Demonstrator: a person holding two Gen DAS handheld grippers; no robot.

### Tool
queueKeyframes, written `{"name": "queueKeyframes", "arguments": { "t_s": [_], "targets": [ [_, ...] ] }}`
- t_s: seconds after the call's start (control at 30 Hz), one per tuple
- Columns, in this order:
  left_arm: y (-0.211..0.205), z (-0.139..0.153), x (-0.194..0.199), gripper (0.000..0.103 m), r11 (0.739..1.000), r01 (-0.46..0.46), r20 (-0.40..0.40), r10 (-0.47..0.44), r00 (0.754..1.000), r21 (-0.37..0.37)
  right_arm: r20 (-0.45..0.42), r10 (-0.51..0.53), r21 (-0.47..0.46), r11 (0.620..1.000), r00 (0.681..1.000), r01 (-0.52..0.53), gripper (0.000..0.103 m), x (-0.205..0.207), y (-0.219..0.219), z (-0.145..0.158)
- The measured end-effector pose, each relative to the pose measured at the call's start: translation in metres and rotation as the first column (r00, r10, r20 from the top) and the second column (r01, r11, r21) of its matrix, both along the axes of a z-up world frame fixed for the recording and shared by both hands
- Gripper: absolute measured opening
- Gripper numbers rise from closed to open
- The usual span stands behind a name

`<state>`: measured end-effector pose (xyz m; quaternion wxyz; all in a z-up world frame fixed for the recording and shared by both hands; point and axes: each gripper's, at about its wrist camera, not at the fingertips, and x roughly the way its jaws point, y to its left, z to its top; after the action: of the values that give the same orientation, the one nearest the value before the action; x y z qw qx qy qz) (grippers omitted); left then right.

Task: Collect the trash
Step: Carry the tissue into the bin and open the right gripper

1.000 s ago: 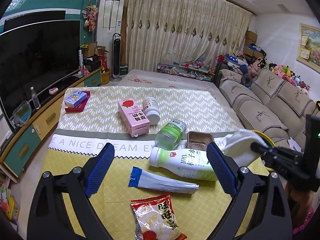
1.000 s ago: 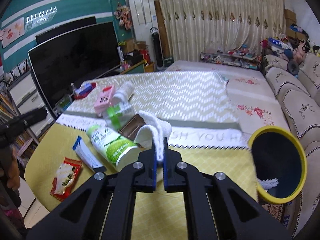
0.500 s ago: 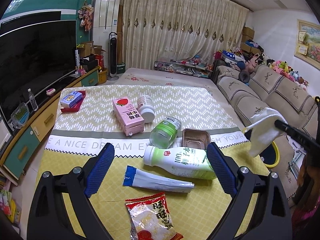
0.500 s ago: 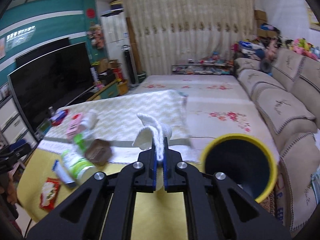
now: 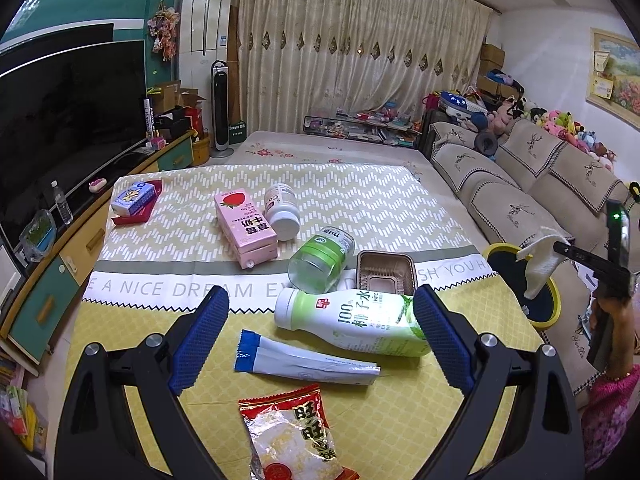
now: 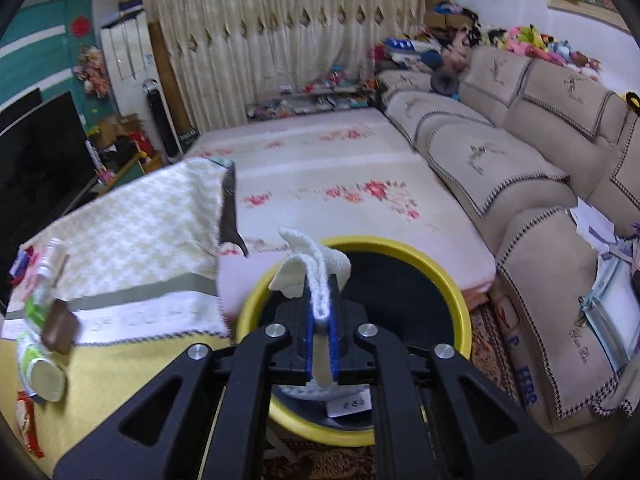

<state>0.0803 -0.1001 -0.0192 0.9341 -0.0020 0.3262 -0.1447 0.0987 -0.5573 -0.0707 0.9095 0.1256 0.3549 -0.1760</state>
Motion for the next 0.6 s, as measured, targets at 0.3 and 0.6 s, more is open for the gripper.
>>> {"name": "queueKeyframes", "arguments": {
  "t_s": [0.3, 0.6],
  "targets": [
    [-0.004, -0.006, 0.006, 0.092, 1.000, 0.010, -0.015, -0.010, 1.000, 0.015, 0.004, -0.022, 0.027, 0.999, 1.000, 0.022, 0.047, -0.004, -0.004, -0.012],
    [-0.027, -0.020, 0.037, 0.092, 0.989, 0.108, -0.049, -0.104, 0.993, 0.099, 0.019, 0.014, 0.036, 0.999, 1.000, -0.014, 0.047, -0.007, 0.010, -0.004]
  ]
}}
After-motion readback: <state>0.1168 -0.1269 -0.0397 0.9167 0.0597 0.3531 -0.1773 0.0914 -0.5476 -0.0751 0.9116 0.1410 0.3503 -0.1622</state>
